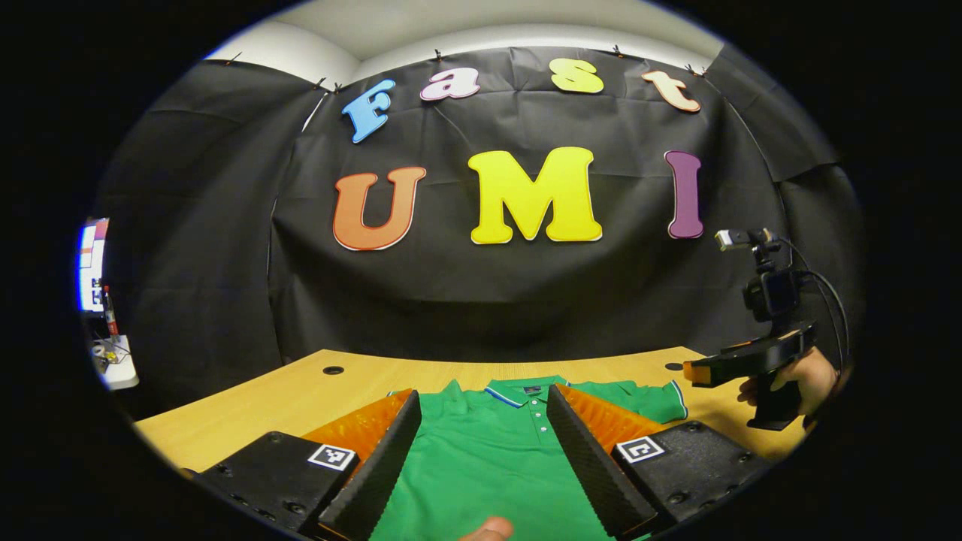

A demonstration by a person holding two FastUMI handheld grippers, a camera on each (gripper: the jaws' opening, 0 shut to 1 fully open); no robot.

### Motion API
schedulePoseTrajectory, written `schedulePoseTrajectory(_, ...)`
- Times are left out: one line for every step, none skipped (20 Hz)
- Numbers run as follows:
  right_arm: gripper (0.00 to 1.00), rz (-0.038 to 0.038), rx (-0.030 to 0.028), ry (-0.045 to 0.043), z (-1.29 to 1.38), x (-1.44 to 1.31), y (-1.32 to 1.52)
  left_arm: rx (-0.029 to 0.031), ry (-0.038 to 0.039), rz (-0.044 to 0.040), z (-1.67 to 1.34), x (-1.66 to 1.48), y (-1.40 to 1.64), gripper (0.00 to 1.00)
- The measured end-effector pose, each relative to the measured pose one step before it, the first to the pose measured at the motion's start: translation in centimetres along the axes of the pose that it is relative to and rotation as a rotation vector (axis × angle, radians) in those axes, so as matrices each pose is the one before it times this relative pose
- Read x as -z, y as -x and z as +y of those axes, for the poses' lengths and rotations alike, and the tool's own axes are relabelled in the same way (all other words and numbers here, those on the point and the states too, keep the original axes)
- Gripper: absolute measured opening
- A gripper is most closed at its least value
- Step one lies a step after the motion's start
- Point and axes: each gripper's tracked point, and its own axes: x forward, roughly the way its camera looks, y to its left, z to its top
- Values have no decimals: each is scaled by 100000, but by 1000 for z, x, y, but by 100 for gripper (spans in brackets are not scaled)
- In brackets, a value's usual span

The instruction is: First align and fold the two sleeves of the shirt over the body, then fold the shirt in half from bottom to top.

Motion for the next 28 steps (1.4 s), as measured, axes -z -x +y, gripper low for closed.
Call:
schedulePoseTrajectory(93, 3014, 1044, -2211, -375, 550, -1578, 85, 1021, 272, 45, 301, -103, 100)
schedulePoseTrajectory(93, 3166, 320, -1985, -185, 634, -1579, 195, 559, -297, -39, 51, 34, 100)
schedulePoseTrajectory(93, 4052, 540, -858, -321, 802, -1348, -42, -499, -354, 87, -13, -13, 100)
schedulePoseTrajectory(93, 2514, 456, -1109, -210, 376, -1099, -957, -796, -320, 199, 5, -58, 100)
schedulePoseTrajectory(93, 2393, -70, -762, -24, 203, -955, -873, -490, -548, 220, 55, -76, 100)
schedulePoseTrajectory(93, 1656, -60, -93, -32, 172, -820, -360, -21, -188, -26, -17, -61, 100)
schedulePoseTrajectory(93, 1006, 81, 289, -1, 107, -604, 415, -47, 474, -237, 289, -68, 100)
schedulePoseTrajectory(93, 1212, 413, 442, 106, 255, -580, 543, -333, 253, -258, 149, -49, 100)
schedulePoseTrajectory(87, 1363, -80, 1052, 106, 403, -536, -133, -812, 303, -36, 66, -81, 100)
schedulePoseTrajectory(84, 1696, -469, 801, 67, 575, -322, -355, -980, 226, 62, 110, -9, 100)
schedulePoseTrajectory(82, 1580, -327, 49, 69, 490, -270, 37, -868, -92, -111, 17, 19, 100)
schedulePoseTrajectory(82, 517, -1966, -1082, 331, 142, -177, 157, -614, -480, -91, -47, 37, 100)
schedulePoseTrajectory(77, 232, -673, -1501, 87, -40, -264, 377, -595, 137, -197, 241, -162, 100)
schedulePoseTrajectory(73, -11, -1198, -1880, 94, -20, -191, 533, -432, 506, -260, 245, -133, 100)
schedulePoseTrajectory(72, 906, -1572, -2094, 228, 174, -86, 388, -407, 727, -223, 183, -34, 100)
schedulePoseTrajectory(69, 1002, -3215, -2631, 609, 136, -102, 135, -421, 718, -145, 136, 73, 100)
schedulePoseTrajectory(57, 323, -933, -1849, 273, 59, 65, 137, -334, 173, -118, 60, -9, 100)
schedulePoseTrajectory(46, -220, -406, 295, 35, 32, -248, -21, -250, -199, -34, -96, 2, 100)
schedulePoseTrajectory(40, 46, -48, 1476, 70, -21, 460, -142, -127, -118, 5, -8, -30, 100)
schedulePoseTrajectory(30, -570, 187, 1169, 142, 3, -526, -211, -160, 150, 32, 48, -37, 100)
schedulePoseTrajectory(27, 183, -1503, 145, 310, -62, 38, -201, -100, 236, 14, 103, -12, 100)
schedulePoseTrajectory(20, -191, -11, -167, 24, -27, 61, 0, 40, 208, -34, 71, -54, 100)
schedulePoseTrajectory(14, 31, -659, 283, 92, -6, -24, -44, 108, 194, 104, 6, 105, 100)
schedulePoseTrajectory(7, 57, 130, 199, -45, -60, -207, -184, 49, 200, 103, 28, 31, 100)
schedulePoseTrajectory(0, 155, 441, 1456, 2, -252, 145, -175, -55, 154, 80, 79, 2, 100)
schedulePoseTrajectory(2, 65, 792, 1884, 72, 84, 156, -313, -132, 144, 123, 49, 23, 100)
schedulePoseTrajectory(0, 137, 618, 2644, 83, -153, 71, -60, -158, 38, 77, 46, 22, 100)
schedulePoseTrajectory(0, -378, 487, 1967, 130, -224, 128, -114, -114, -292, 36, -92, 3, 100)
